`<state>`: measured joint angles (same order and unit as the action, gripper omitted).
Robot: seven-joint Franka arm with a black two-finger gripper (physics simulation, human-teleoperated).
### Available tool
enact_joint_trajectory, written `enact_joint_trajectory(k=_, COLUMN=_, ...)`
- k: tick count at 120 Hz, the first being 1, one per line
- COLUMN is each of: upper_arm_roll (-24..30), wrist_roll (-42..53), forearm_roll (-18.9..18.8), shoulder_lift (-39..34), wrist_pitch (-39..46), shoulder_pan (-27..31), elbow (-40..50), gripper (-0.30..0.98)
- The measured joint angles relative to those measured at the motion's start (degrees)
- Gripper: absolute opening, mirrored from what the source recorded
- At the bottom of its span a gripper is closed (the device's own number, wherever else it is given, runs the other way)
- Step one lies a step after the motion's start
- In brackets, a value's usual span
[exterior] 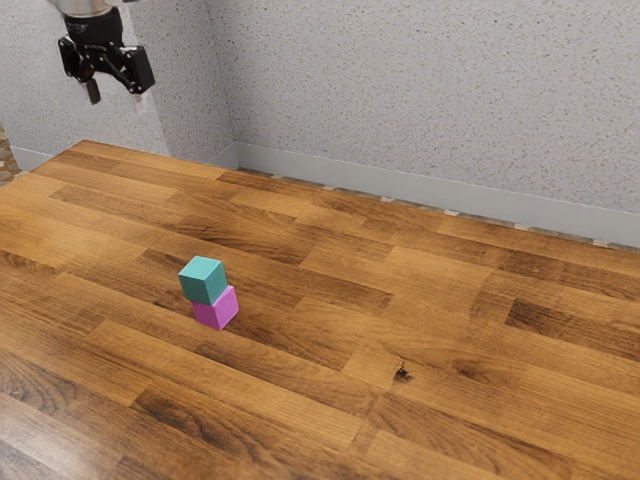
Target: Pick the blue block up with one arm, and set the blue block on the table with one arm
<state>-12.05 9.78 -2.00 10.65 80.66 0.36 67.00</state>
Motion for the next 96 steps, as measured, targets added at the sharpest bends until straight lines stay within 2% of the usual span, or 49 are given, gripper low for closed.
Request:
enact_joint_trajectory(k=17, upper_arm_roll=0.0, wrist_roll=1.5, forearm_roll=0.9, shoulder_lift=0.6, wrist_pitch=2.2, shoulder_pan=0.1, elbow=-1.4, gripper=0.69)
enact_joint_trajectory(k=26, upper_arm_roll=-2.1, wrist_roll=2.5, forearm_roll=2.1, shoulder_lift=6.8, wrist_pitch=2.6, shoulder_pan=0.2, elbow=-10.2, gripper=0.68)
enact_joint_trajectory(k=32, upper_arm_roll=-2.9, wrist_roll=3.2, forearm_roll=2.6, shoulder_lift=6.5, wrist_pitch=2.5, shoulder_pan=0.2, elbow=-15.0, gripper=0.68)
enact_joint_trajectory(k=40, upper_arm_roll=1.8, wrist_roll=3.9, forearm_roll=1.9, shoulder_lift=2.3, wrist_pitch=2.3, shoulder_pan=0.1, elbow=-18.9, gripper=0.69)
enact_joint_trajectory(k=48, upper_arm_roll=7.2, wrist_roll=4.6, forearm_roll=1.6, shoulder_lift=-0.1, wrist_pitch=1.8, shoulder_pan=-0.2, elbow=-19.8, gripper=0.69)
enact_joint_trajectory(k=54, upper_arm_roll=9.3, wrist_roll=5.1, forearm_roll=1.5, shoulder_lift=-0.3, wrist_pitch=1.5, shoulder_pan=-0.5, elbow=-19.0, gripper=0.68)
enact_joint_trajectory(k=72, upper_arm_roll=10.3, wrist_roll=6.7, forearm_roll=1.6, shoulder_lift=-0.3, wrist_pitch=1.1, shoulder_pan=0.0, elbow=-17.1, gripper=0.68)
enact_joint_trajectory(k=79, upper_arm_roll=7.5, wrist_roll=7.3, forearm_roll=1.7, shoulder_lift=-0.2, wrist_pitch=0.7, shoulder_pan=-0.2, elbow=-16.8, gripper=0.68)
enact_joint_trajectory(k=82, upper_arm_roll=5.7, wrist_roll=7.5, forearm_roll=1.7, shoulder_lift=-0.7, wrist_pitch=0.8, shoulder_pan=-0.4, elbow=-14.1, gripper=0.68)
enact_joint_trajectory(k=88, upper_arm_roll=3.5, wrist_roll=7.9, forearm_roll=2.7, shoulder_lift=-4.9, wrist_pitch=3.0, shoulder_pan=0.0, elbow=-2.2, gripper=0.68)
enact_joint_trajectory(k=96, upper_arm_roll=2.3, wrist_roll=8.3, forearm_roll=4.1, shoulder_lift=-9.9, wrist_pitch=10.0, shoulder_pan=1.1, elbow=17.7, gripper=0.68)
